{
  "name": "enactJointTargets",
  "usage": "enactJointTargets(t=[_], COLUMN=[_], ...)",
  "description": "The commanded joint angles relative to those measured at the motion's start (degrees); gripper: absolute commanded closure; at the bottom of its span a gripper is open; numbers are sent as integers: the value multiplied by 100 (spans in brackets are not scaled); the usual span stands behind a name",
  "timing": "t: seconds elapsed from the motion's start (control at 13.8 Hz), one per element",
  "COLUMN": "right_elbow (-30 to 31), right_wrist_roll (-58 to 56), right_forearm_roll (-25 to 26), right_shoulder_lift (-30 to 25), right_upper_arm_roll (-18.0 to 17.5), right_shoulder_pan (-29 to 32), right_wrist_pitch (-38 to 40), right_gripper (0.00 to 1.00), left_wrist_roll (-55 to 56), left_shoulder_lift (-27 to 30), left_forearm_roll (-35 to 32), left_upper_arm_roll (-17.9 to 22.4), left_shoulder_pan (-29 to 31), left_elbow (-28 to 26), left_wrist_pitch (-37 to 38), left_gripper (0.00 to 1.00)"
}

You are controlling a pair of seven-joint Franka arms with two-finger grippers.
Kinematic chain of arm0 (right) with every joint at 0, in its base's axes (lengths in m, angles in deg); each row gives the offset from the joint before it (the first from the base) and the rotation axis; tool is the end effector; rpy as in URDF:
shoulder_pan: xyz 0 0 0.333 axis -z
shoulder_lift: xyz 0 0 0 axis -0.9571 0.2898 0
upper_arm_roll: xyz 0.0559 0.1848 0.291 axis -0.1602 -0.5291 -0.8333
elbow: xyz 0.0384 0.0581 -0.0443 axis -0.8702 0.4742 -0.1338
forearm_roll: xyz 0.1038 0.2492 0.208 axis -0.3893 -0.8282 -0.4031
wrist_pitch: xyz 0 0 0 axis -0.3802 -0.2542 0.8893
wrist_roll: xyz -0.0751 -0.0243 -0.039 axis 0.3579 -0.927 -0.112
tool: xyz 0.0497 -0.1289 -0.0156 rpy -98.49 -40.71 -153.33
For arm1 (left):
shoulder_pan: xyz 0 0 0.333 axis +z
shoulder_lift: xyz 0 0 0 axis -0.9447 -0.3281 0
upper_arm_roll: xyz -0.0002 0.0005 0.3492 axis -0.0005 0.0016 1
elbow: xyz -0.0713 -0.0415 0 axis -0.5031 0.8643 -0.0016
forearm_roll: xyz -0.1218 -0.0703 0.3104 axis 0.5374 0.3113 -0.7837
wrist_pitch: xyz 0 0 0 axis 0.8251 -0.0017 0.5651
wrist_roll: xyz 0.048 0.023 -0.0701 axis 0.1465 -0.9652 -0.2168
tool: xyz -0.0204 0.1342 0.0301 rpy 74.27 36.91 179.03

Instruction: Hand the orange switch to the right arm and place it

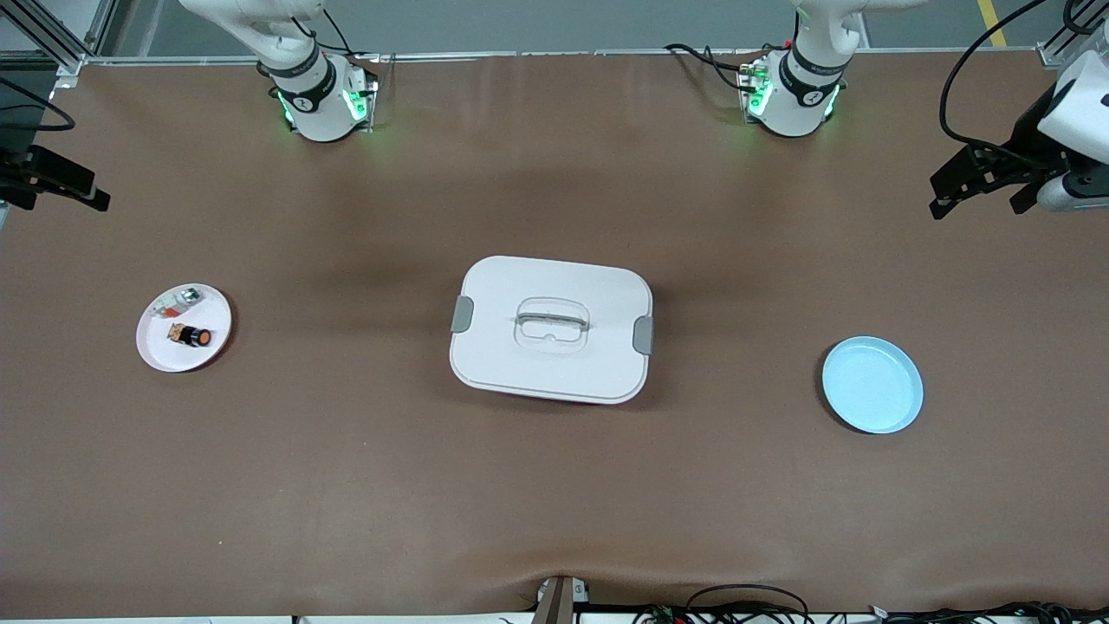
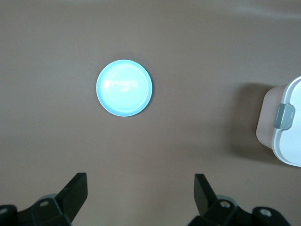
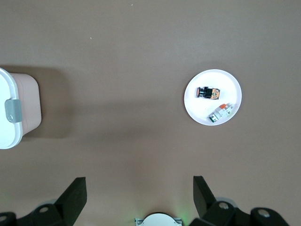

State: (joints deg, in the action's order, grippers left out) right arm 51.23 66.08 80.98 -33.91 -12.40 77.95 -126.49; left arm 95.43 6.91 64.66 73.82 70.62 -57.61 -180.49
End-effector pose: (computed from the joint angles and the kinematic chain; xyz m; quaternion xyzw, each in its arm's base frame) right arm 0.4739 -0.0429 0.6525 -0.9977 0.0382 0.0436 0.0358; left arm 0.4650 -0.0452 0.6458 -0.9989 -0.0233 -0.0395 0.0067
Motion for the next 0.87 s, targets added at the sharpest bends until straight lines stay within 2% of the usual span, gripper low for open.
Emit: enactJointTargets(t=[0.0,0.22,0.43,0.8], right_elbow=[9,35,272,316], right_wrist_roll=[4,4,-23,-145], right_forearm_roll=[-35,35,35,176], right_shoulder_lift=[-167,-194,-369,-466], right_upper_arm_roll=[33,253,253,244], right_shoulder_pan=[-91,-382,-391,-497], right_wrist_pitch=[97,97,44,-26], right_gripper=[0,0,0,0], left_wrist_roll=[-144,-485,-470,-84], left_shoulder_lift=[-103,-199,-208,-208], left_forearm_roll=[67,32,49,67], left_upper_arm_roll=[12,21,21,21], left_shoulder_pan=[-21,14,23,14], left_elbow=[224,242,242,294], left_wrist_pitch=[162,162,162,162], left_gripper=[0,0,0,0])
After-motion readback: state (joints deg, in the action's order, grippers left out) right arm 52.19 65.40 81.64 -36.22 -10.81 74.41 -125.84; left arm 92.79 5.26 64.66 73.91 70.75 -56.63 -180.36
